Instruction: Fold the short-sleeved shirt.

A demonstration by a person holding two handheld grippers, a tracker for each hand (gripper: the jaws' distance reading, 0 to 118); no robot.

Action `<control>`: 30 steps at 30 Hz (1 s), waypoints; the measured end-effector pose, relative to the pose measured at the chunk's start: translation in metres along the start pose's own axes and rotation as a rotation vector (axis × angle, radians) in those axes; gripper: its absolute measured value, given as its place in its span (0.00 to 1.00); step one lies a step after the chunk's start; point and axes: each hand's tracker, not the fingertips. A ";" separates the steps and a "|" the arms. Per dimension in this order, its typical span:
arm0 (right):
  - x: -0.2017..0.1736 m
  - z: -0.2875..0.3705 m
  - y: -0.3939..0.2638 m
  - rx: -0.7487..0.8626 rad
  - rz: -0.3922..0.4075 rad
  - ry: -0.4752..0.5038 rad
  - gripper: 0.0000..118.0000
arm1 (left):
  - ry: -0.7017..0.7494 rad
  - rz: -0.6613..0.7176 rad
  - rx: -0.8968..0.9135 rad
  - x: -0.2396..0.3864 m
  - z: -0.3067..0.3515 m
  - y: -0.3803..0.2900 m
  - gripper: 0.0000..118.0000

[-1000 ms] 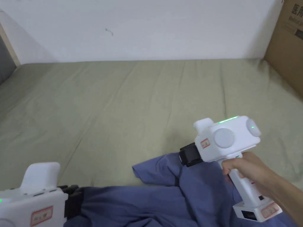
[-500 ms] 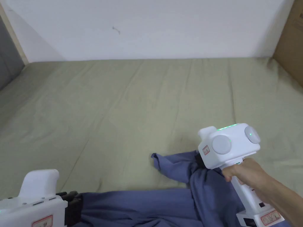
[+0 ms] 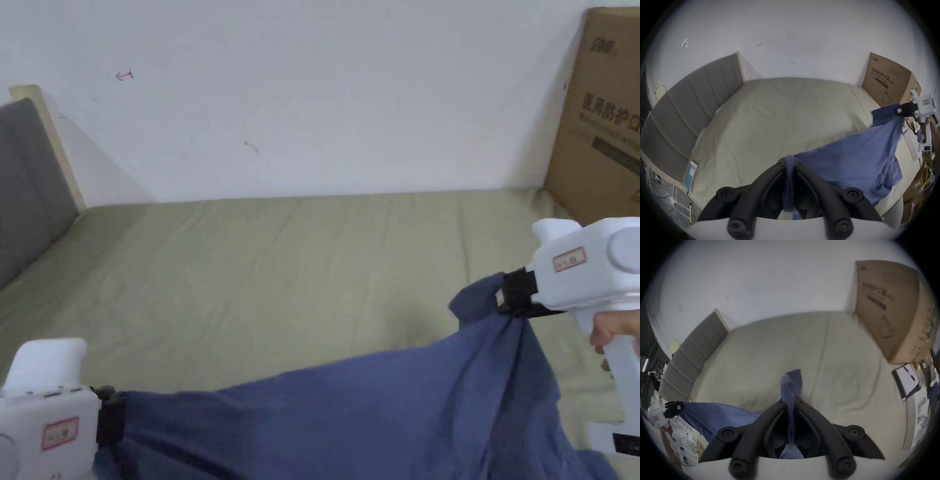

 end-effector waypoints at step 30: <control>0.002 0.229 0.157 0.344 -0.070 -0.100 0.03 | 0.080 -0.047 0.396 0.062 0.122 0.264 0.02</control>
